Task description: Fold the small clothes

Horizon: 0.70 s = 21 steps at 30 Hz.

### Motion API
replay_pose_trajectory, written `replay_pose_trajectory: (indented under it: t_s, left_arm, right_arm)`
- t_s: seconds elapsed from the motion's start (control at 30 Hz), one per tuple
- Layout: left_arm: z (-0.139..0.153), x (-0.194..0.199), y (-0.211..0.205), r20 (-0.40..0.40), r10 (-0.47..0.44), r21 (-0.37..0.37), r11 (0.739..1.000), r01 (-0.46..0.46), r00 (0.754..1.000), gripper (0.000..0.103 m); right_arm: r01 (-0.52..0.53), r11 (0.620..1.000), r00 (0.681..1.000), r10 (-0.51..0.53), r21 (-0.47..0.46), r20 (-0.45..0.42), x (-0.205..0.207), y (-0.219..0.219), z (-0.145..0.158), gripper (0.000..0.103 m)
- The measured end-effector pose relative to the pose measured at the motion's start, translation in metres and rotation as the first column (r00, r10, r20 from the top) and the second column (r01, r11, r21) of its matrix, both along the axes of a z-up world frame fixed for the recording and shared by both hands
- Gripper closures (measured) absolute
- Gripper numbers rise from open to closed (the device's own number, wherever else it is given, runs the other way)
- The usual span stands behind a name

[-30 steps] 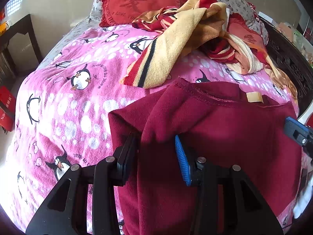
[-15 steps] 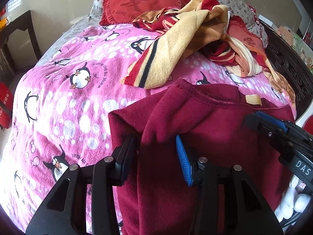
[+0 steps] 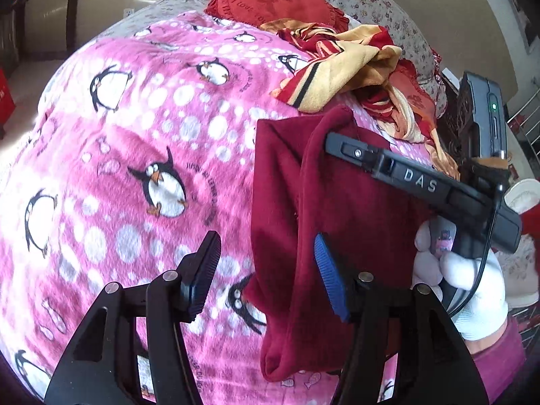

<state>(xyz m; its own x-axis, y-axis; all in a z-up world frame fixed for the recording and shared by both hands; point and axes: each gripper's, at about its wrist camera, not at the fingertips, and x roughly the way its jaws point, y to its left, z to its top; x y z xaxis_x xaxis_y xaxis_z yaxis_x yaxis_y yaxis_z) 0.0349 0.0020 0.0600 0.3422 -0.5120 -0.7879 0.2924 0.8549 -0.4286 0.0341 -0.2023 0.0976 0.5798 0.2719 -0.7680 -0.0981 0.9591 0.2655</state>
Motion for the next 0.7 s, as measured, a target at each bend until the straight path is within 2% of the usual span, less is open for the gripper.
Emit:
replay_pose_trajectory:
  t_s: [0.03,0.23,0.4,0.43,0.5,0.6,0.7]
  left_arm:
    - [-0.004,0.0,0.0,-0.019,-0.004,-0.014,1.0,0.004,1.0,0.046]
    - [-0.027,0.009,-0.007,-0.106,0.005,-0.148,0.989,-0.02,0.994,0.045]
    - [-0.038,0.014,-0.009,-0.145,-0.005,-0.289,0.957,-0.038,0.989,0.044]
    - [-0.036,0.012,-0.009,-0.135,-0.003,-0.324,0.945,-0.041,0.991,0.051]
    - [-0.024,0.004,-0.011,-0.077,-0.019,-0.343,0.939,-0.009,0.997,0.055]
    - [0.0,-0.014,-0.026,0.05,-0.079,-0.297,0.95,0.091,0.996,0.055]
    - [0.012,-0.021,-0.036,0.095,-0.12,-0.281,0.949,0.142,0.988,0.054]
  right_arm:
    - [-0.005,1.0,1.0,0.005,0.001,-0.013,0.002,0.004,0.002,0.049]
    - [-0.033,0.999,0.998,0.035,0.034,-0.054,0.004,0.013,0.014,0.048]
    - [-0.015,0.984,0.993,0.035,0.176,-0.112,0.004,0.0,0.016,0.048]
    - [-0.012,0.981,0.992,0.036,0.193,-0.121,0.003,-0.001,0.016,0.046]
    - [-0.013,0.974,0.987,0.049,0.227,-0.153,0.005,-0.001,0.015,0.043]
    - [-0.03,0.967,0.981,0.077,0.251,-0.177,0.007,0.005,0.017,0.042]
    - [-0.049,0.967,0.978,0.098,0.25,-0.185,0.012,0.014,0.02,0.036]
